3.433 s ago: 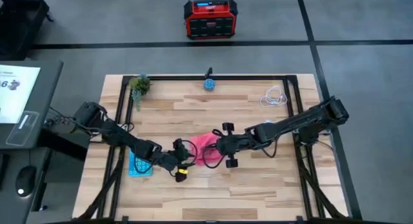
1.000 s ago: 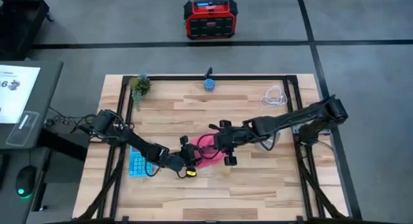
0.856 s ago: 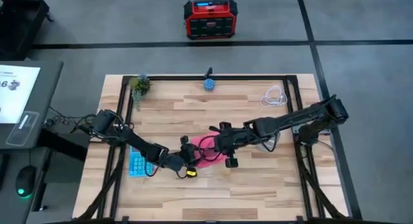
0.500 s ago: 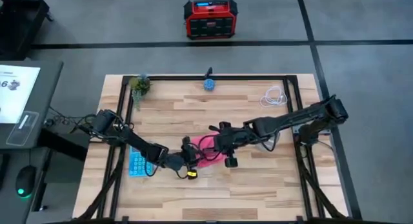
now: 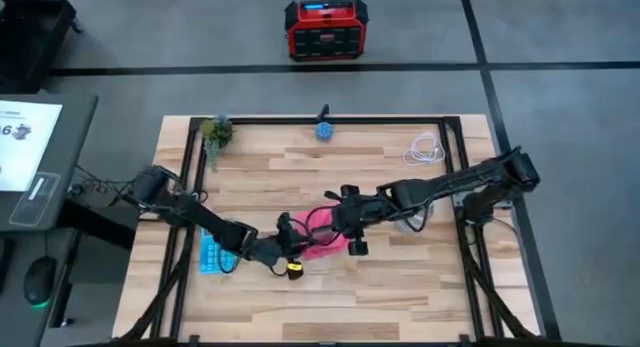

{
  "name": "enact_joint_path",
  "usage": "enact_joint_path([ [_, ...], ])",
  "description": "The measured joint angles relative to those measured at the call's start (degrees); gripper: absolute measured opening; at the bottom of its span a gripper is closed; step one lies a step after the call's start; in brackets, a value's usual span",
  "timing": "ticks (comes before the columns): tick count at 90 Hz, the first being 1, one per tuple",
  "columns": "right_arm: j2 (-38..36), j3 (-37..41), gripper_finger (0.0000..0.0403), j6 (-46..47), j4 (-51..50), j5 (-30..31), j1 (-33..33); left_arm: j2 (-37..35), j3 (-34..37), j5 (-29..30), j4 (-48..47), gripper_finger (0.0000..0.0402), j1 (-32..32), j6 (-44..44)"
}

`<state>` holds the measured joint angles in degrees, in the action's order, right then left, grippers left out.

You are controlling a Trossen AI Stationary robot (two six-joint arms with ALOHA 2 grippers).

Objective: Apply microfiber cloth
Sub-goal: Wipe the front of the black cellphone using the pink microfiber cloth

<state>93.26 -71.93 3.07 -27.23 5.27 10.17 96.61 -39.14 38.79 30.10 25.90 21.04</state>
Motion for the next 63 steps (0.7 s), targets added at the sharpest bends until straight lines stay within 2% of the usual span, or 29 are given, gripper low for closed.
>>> enact_joint_path([
  [14,0.86,4.64,0.0170,-0.53,5.92,-0.65,-1.70,-11.52,0.07,5.66,-21.27,0.0011,1.90,8.97],
  [21,2.07,7.40,0.0187,-1.13,14.35,-0.72,-1.80,-16.34,0.22,7.96,-32.03,0.0011,2.85,16.00],
  [29,4.06,9.46,0.0203,-1.63,19.84,-1.12,-1.72,-20.77,2.79,8.44,-38.85,0.0011,3.70,23.86],
  [39,8.73,9.74,0.0220,-2.88,27.86,-2.08,-1.74,-25.26,8.18,8.54,-37.59,0.0011,5.00,30.45],
  [47,12.79,9.08,0.0235,-4.31,31.29,-2.40,-2.21,-26.65,12.42,8.39,-32.18,0.0011,6.17,33.15],
  [63,20.13,8.40,0.0242,-5.18,32.02,-2.29,-4.65,-26.90,17.28,8.08,-21.20,0.0011,7.18,31.98],
])
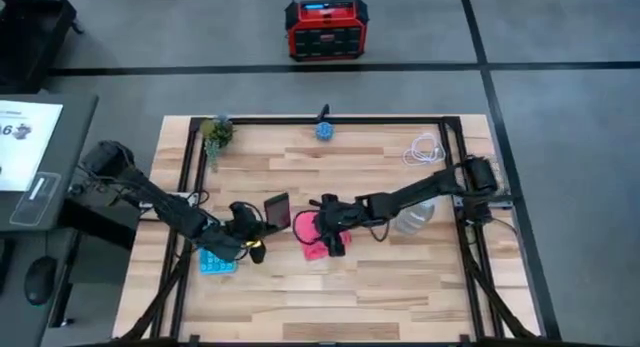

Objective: Apply microfiber cloth
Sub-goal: Wipe the front of the black cellphone using the pink microfiber cloth

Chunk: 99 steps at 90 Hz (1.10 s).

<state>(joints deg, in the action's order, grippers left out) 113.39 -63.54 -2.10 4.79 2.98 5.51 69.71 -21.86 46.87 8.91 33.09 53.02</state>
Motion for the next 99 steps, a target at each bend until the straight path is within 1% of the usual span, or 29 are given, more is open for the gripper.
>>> enact_joint_path([
  [9,3.36,-0.21,0.0229,1.39,1.41,-1.18,-1.04,0.04,0.58,-0.08,1.18,0.0011,-0.30,-0.90],
  [17,5.47,-0.34,0.0197,2.55,2.48,-1.81,-1.21,0.00,0.56,-0.42,2.21,0.0011,-0.29,-1.13],
  [24,6.19,-0.41,0.0141,3.52,2.56,-1.81,-0.70,0.02,0.56,-1.12,2.49,0.0011,-0.31,-1.40],
  [33,5.89,-0.36,0.0043,4.01,2.30,-1.11,0.70,0.02,0.56,-1.62,2.60,0.0011,-0.31,-0.90],
  [36,4.99,-0.36,0.0023,3.93,1.73,-0.11,1.32,0.02,0.56,-1.62,2.62,0.0011,-0.31,-0.48],
  [38,4.41,-0.28,0.0017,3.96,1.31,0.95,1.79,0.02,0.56,-1.62,2.63,0.0011,-0.31,-0.21],
  [42,3.15,-0.08,0.0015,4.46,0.27,4.10,2.91,0.02,0.56,-1.62,2.62,0.0011,-0.31,0.37],
  [49,0.07,0.34,0.0012,5.11,-2.43,11.61,4.96,0.04,0.56,-1.63,2.67,0.0011,-0.54,1.47],
  [58,-5.50,0.24,0.0004,5.10,-2.36,24.17,7.95,0.07,0.56,-1.88,3.14,0.0011,-0.86,1.74],
  [63,-8.65,0.06,0.0004,4.59,-1.22,31.16,9.55,0.83,0.56,-2.01,5.62,0.0011,-0.97,0.76],
  [68,-10.88,0.05,0.0004,2.15,1.40,35.54,10.85,2.09,0.56,-2.95,9.84,0.0011,-1.23,-1.67],
  [74,-12.37,0.08,0.0003,-3.49,6.55,37.36,12.26,4.16,0.54,-5.33,16.19,0.0011,-2.24,-5.39],
  [86,-13.84,0.02,0.0002,-15.54,18.15,37.40,14.54,9.87,0.49,-10.90,28.72,0.0011,-5.03,-10.93],
  [94,-13.78,-0.02,0.0001,-18.21,19.05,37.31,14.26,13.41,0.40,-14.30,35.65,0.0011,-6.28,-13.20],
  [99,-13.60,0.07,0.0001,-18.19,17.90,37.31,13.45,15.19,-0.31,-16.30,37.73,0.0011,-6.90,-14.17],
])
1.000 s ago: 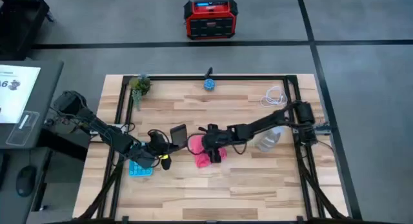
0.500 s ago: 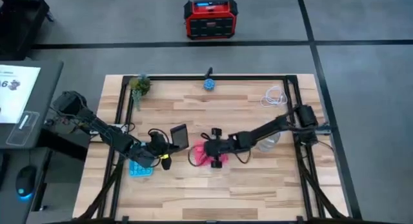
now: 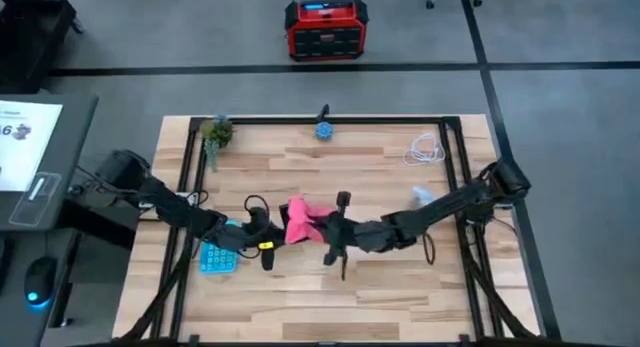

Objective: Apply microfiber cloth
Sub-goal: Wipe the front of the black cellphone using the pink microfiber cloth

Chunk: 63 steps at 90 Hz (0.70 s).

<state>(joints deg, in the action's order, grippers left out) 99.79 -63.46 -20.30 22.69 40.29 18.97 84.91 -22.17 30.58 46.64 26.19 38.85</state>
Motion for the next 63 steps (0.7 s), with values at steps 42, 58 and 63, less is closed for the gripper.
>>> enact_joint_path([
  [42,6.03,-0.13,0.0000,0.93,-10.72,-2.52,2.60,2.14,-3.61,-0.99,0.38,0.0011,-1.21,-3.30],
  [58,4.02,0.02,0.0000,-6.46,-1.50,8.37,2.89,1.92,-3.91,-1.39,1.65,0.0011,-1.19,-3.34],
  [63,3.38,-0.06,0.0000,-8.83,3.11,12.39,2.55,1.94,-4.18,-2.22,1.40,0.0011,-1.19,-3.62],
])
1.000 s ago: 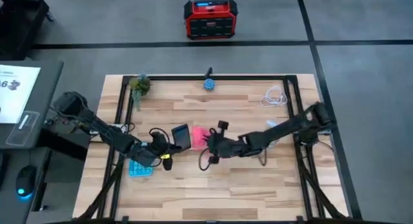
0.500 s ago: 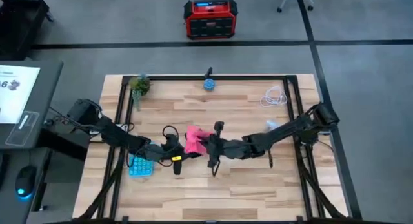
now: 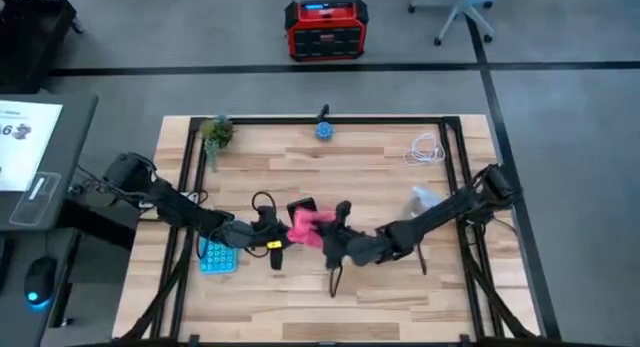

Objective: Apply microfiber cloth
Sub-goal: Wipe the front of the black cellphone using the pink microfiber cloth

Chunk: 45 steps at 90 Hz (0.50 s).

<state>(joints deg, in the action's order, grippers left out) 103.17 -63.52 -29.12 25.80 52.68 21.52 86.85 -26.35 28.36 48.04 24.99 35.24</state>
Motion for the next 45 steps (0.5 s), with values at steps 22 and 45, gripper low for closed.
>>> enact_joint_path([
  [22,-0.10,-0.14,0.0000,1.49,-2.61,-3.61,-0.22,0.16,-0.83,-1.39,-1.35,0.0011,0.07,-0.97],
  [45,0.09,-0.06,0.0000,7.72,-14.38,-11.62,1.38,0.19,-0.98,-0.98,-0.80,0.0010,0.07,-2.29],
])
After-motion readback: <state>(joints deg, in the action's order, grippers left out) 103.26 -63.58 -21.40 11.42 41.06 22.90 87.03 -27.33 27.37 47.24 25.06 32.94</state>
